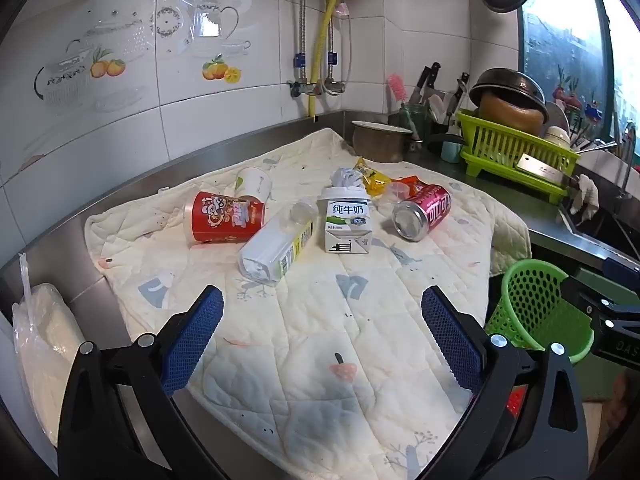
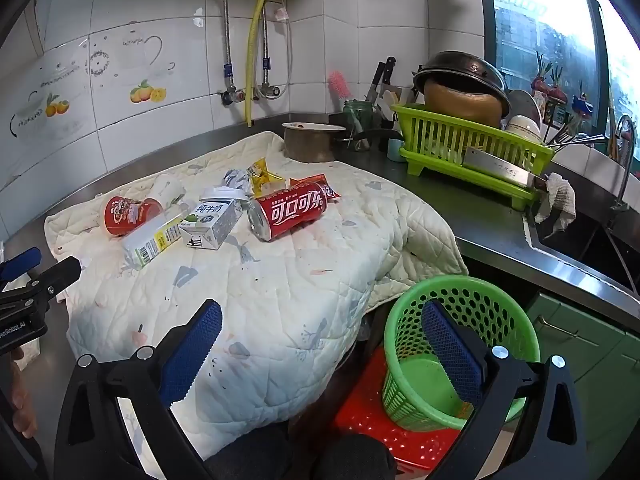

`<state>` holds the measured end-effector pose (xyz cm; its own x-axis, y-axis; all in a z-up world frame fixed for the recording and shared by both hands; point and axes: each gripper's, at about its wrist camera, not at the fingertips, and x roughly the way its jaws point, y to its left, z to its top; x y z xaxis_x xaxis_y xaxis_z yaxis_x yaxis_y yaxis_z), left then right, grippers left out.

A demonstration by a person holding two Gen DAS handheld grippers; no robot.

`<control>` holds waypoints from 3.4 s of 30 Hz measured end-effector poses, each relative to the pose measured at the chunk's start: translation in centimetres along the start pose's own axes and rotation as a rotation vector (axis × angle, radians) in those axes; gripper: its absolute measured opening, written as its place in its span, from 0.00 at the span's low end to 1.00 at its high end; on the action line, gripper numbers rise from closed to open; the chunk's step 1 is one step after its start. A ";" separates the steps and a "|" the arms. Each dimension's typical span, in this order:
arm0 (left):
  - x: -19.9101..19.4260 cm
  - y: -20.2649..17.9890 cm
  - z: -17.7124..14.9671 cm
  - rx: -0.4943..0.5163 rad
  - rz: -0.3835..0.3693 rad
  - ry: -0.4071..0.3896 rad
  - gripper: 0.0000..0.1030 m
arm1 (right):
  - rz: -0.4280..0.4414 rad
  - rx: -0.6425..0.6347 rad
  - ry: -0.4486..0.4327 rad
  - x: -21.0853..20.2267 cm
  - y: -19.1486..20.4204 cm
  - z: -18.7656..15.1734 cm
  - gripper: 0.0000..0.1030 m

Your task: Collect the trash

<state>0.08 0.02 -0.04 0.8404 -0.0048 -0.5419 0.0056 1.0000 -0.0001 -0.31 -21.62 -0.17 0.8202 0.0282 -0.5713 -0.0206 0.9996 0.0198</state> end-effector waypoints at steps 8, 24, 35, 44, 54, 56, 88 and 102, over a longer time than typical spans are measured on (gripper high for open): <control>0.3 0.3 0.2 -0.009 -0.009 -0.002 0.95 | 0.007 -0.002 -0.004 -0.2 0.1 0.0 0.94; 0.3 0.0 -0.1 -0.017 0.009 -0.001 0.95 | 0.001 0.006 -0.010 -0.7 0.4 0.2 0.94; 0.2 0.4 -0.2 -0.029 0.017 0.000 0.95 | 0.012 0.007 -0.006 0.3 0.5 0.0 0.94; 0.2 0.5 -0.2 -0.031 0.021 -0.001 0.95 | 0.011 0.003 -0.006 0.4 0.8 -0.2 0.94; 0.5 0.8 -0.1 -0.038 0.019 0.000 0.95 | 0.011 0.004 -0.005 0.5 0.8 -0.1 0.94; 0.5 0.9 0.0 -0.037 0.022 0.000 0.95 | 0.012 0.002 -0.005 0.6 0.8 -0.1 0.94; 2.0 3.9 1.1 -0.104 0.039 0.011 0.95 | 0.051 -0.041 0.000 4.1 1.9 3.6 0.94; 3.8 7.8 0.6 -0.161 0.031 0.034 0.95 | 0.173 0.218 0.163 13.3 1.2 10.4 0.91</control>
<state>3.66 7.79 -1.57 0.8202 0.0234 -0.5716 -0.1093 0.9872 -0.1164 16.58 -20.13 0.80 0.7122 0.2159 -0.6680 -0.0148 0.9559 0.2932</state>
